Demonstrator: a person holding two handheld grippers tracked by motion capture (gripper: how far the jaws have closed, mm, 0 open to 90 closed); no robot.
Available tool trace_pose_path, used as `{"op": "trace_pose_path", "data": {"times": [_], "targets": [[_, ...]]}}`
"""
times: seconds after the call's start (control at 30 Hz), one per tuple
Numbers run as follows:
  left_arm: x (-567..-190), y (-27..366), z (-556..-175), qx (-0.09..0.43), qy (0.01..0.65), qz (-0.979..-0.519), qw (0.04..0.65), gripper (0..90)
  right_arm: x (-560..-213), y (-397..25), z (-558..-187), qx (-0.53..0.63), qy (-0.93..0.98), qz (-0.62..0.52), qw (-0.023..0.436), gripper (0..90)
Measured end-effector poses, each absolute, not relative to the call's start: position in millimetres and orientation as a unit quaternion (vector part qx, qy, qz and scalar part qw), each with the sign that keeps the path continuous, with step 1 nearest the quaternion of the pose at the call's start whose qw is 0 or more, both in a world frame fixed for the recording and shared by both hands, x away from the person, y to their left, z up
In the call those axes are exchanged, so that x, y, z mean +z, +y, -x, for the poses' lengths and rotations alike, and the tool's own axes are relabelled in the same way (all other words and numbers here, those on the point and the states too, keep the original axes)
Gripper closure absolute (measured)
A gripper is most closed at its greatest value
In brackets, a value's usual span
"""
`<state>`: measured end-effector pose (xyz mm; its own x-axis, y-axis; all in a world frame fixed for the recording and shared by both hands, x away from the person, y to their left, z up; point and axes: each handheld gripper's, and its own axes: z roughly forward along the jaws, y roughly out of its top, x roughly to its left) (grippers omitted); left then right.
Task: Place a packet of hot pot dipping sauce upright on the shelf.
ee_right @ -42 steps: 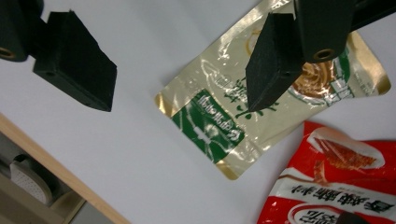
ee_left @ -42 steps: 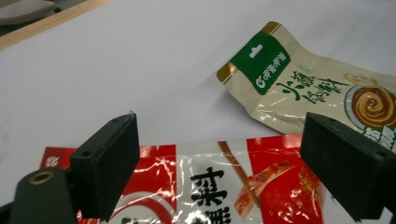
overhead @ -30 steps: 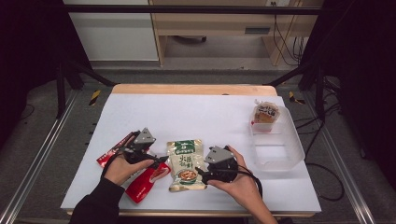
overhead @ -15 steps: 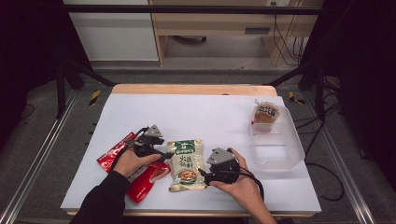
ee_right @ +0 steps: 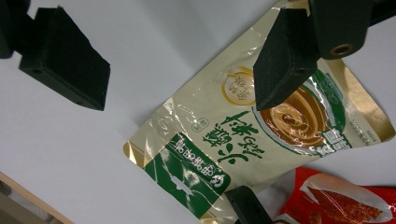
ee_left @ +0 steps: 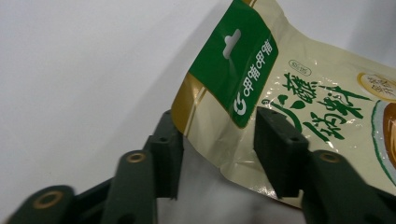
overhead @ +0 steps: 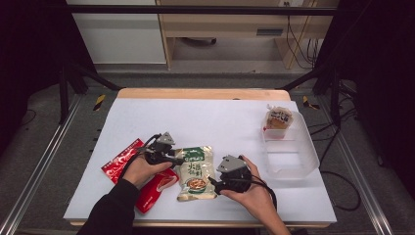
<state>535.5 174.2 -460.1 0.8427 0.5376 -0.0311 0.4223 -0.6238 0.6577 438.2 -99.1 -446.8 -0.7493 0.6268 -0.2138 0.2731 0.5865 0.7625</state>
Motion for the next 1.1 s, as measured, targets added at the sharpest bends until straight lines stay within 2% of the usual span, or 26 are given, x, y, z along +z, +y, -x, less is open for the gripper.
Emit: {"op": "trace_pose_path", "data": {"times": [0.2, 0.27, 0.43, 1.1], "targets": [[-456.0, 171.7, -532.3, 0.083, 0.263, -0.898, 0.344, 77.3, -445.9, -100.5, -438.6, 0.372, 0.857, -0.264, 0.241, 19.3], [-454.1, 172.7, -531.9, 0.080, 0.264, -0.896, 0.347, 87.6, -445.9, -100.8, -438.7, 0.371, 0.857, -0.266, 0.241, 19.2], [-448.3, 173.5, -528.7, 0.078, 0.259, -0.897, 0.351, 90.0, -445.8, -101.3, -439.1, 0.370, 0.857, -0.265, 0.242, 19.0], [-407.9, 173.3, -514.9, 0.102, 0.220, -0.888, 0.391, 90.0, -446.5, -103.3, -441.3, 0.367, 0.857, -0.274, 0.237, 16.1]]}}
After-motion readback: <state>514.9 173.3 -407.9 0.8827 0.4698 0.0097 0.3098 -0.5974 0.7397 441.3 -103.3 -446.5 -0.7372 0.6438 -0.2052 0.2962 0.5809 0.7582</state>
